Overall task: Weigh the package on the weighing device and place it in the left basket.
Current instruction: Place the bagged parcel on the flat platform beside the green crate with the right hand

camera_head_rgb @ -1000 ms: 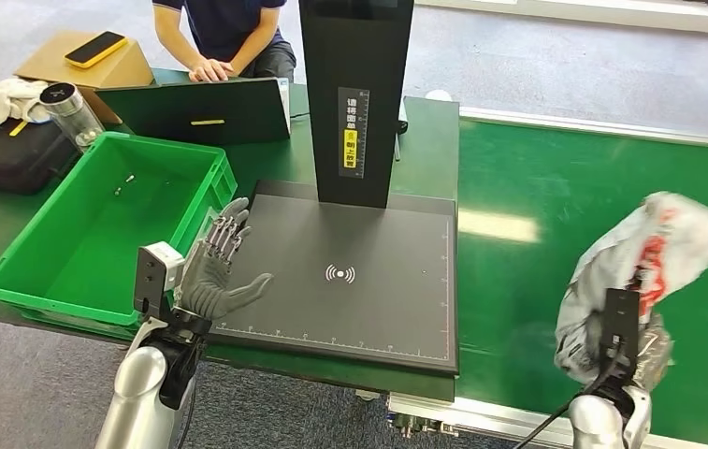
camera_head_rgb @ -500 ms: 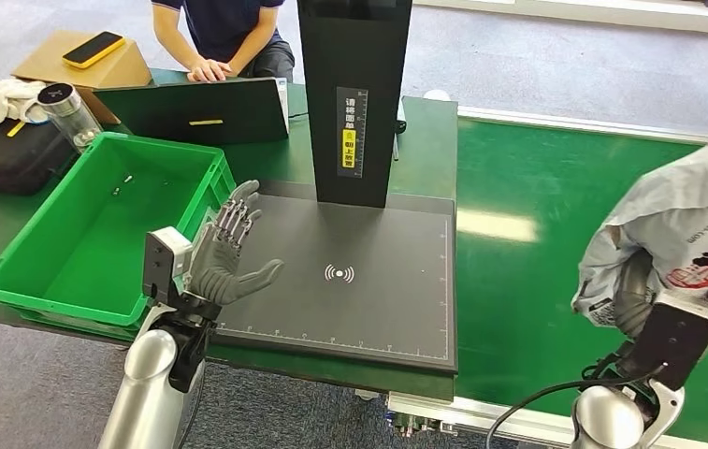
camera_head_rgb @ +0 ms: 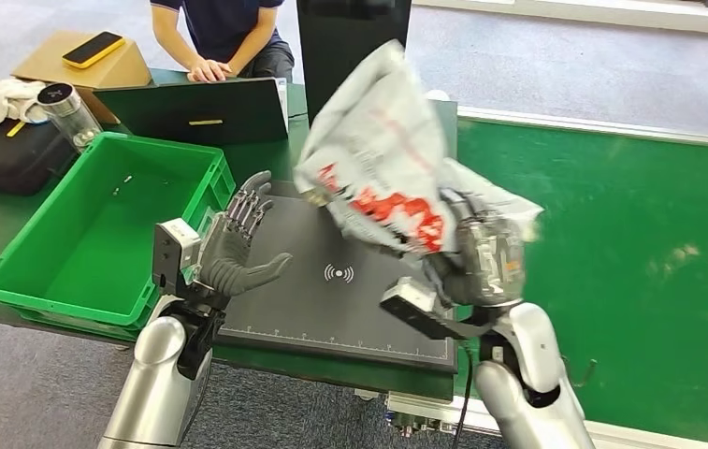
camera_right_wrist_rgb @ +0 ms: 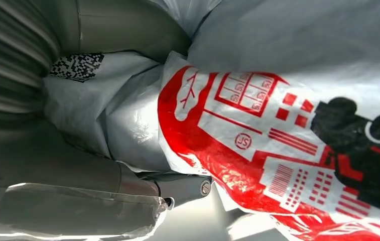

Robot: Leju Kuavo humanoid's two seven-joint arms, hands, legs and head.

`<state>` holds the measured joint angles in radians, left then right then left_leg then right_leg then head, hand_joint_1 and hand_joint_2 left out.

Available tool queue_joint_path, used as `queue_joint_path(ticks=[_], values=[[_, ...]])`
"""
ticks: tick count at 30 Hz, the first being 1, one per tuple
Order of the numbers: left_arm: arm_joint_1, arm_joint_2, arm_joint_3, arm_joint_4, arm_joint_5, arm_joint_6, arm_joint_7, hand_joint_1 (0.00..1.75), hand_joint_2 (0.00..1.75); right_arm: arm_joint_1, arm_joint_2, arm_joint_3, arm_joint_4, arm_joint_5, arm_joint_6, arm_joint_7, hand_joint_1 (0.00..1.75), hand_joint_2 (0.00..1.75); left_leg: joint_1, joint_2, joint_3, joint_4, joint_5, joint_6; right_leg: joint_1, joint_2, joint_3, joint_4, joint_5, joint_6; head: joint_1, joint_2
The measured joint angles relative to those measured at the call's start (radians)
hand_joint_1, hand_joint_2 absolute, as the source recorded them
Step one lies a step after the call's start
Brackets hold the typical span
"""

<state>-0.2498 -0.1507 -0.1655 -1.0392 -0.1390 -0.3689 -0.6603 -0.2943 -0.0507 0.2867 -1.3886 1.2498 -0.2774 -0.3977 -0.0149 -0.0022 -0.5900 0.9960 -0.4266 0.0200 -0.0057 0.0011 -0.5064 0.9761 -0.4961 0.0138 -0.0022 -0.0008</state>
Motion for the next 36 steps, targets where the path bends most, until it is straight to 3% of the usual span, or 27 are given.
queue_joint_path(ticks=[7, 13, 19, 25, 36], values=[[0.001, 0.01, -0.012, 0.026, 0.015, 0.005, -0.009, 0.0, 1.75, -0.231, -0.019, 0.341, 0.376, -0.015, 0.11, 0.005, 1.75, 1.75, 0.0, -0.001, 0.0, 0.0, 0.0, 0.0, 0.0, -0.001, 0.0, 0.0, 0.0, 0.0, 0.0, 0.0], [0.025, 0.024, -0.016, 0.029, 0.029, 0.016, -0.008, 0.0, 1.75, -0.343, 0.001, 0.523, 0.61, -0.056, 0.165, 0.018, 1.75, 1.75, 0.0, -0.002, -0.001, 0.0, 0.0, 0.0, 0.0, -0.001, -0.001, 0.0, 0.0, 0.0, 0.0, 0.0], [0.026, 0.032, -0.016, 0.029, 0.035, 0.024, -0.005, 0.0, 1.75, -0.408, 0.015, 0.612, 0.726, -0.084, 0.215, 0.039, 1.75, 1.75, 0.0, -0.001, 0.0, 0.0, 0.0, 0.0, 0.0, -0.001, 0.0, 0.0, 0.0, 0.0, 0.0, 0.0], [0.033, 0.035, -0.016, 0.028, 0.039, 0.037, 0.004, 0.0, 1.75, -0.468, 0.036, 0.688, 0.817, -0.098, 0.266, 0.148, 1.75, 1.75, 0.0, -0.001, 0.007, 0.0, 0.0, 0.0, 0.0, -0.001, 0.005, 0.0, 0.0, 0.0, 0.0, 0.0], [0.038, 0.036, -0.016, 0.027, 0.037, 0.046, 0.014, 0.0, 1.75, -0.527, 0.043, 0.731, 0.909, -0.117, 0.319, 0.247, 1.75, 1.75, 0.0, -0.002, 0.013, 0.0, 0.003, 0.003, -0.001, -0.002, 0.012, -0.001, 0.001, 0.001, 0.0, 0.0]])
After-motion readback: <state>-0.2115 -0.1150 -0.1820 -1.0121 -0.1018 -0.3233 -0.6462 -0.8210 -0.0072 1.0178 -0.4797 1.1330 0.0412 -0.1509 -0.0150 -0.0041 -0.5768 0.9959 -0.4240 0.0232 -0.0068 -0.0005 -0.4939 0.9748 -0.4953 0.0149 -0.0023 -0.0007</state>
